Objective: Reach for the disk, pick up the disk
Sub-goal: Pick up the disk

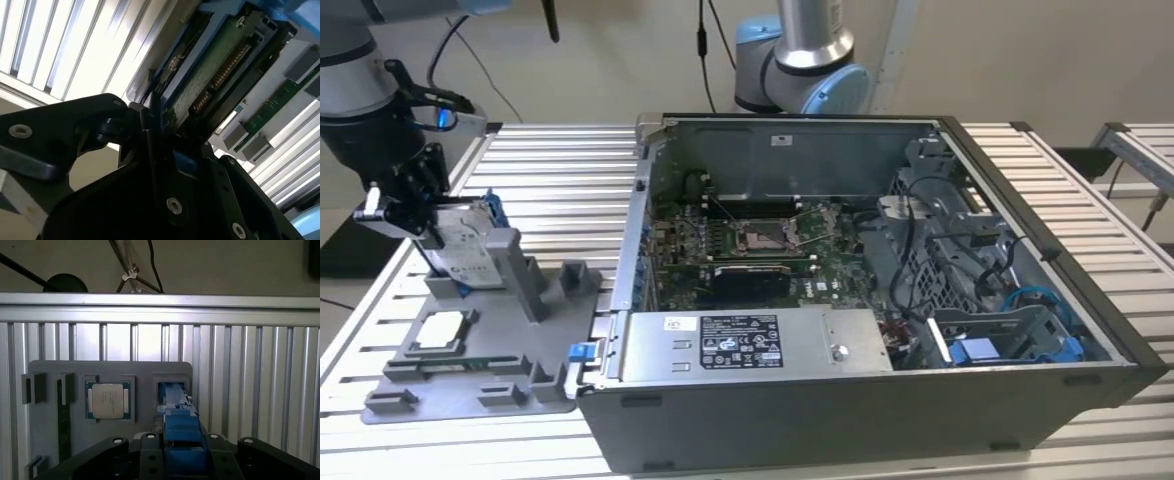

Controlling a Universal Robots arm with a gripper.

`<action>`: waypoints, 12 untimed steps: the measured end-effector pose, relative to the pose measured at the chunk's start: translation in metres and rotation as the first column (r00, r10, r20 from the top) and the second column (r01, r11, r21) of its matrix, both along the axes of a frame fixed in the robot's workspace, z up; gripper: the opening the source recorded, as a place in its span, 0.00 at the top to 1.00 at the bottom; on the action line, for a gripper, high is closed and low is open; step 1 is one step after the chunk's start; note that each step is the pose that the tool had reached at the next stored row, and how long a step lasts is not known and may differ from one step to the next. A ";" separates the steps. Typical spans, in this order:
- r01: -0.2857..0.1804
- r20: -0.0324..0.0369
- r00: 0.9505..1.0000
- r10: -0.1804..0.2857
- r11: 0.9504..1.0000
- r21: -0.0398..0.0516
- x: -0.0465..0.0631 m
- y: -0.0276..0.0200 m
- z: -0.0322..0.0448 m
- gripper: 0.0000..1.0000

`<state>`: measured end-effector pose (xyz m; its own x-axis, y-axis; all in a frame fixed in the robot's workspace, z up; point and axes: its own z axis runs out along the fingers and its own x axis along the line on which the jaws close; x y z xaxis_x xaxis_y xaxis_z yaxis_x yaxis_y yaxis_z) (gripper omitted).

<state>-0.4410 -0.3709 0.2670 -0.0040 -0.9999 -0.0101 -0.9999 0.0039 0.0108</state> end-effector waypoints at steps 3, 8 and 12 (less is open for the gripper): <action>0.000 0.000 1.000 0.000 1.000 0.000 0.000 0.0001 0.0000 1.00; 0.000 0.000 1.000 0.000 1.000 0.000 0.000 0.0000 0.0000 1.00; 0.000 0.000 1.000 0.000 1.000 0.000 0.000 0.0000 0.0000 1.00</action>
<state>-0.4412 -0.3709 0.2670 -0.0041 -0.9999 -0.0102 -0.9999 0.0040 0.0108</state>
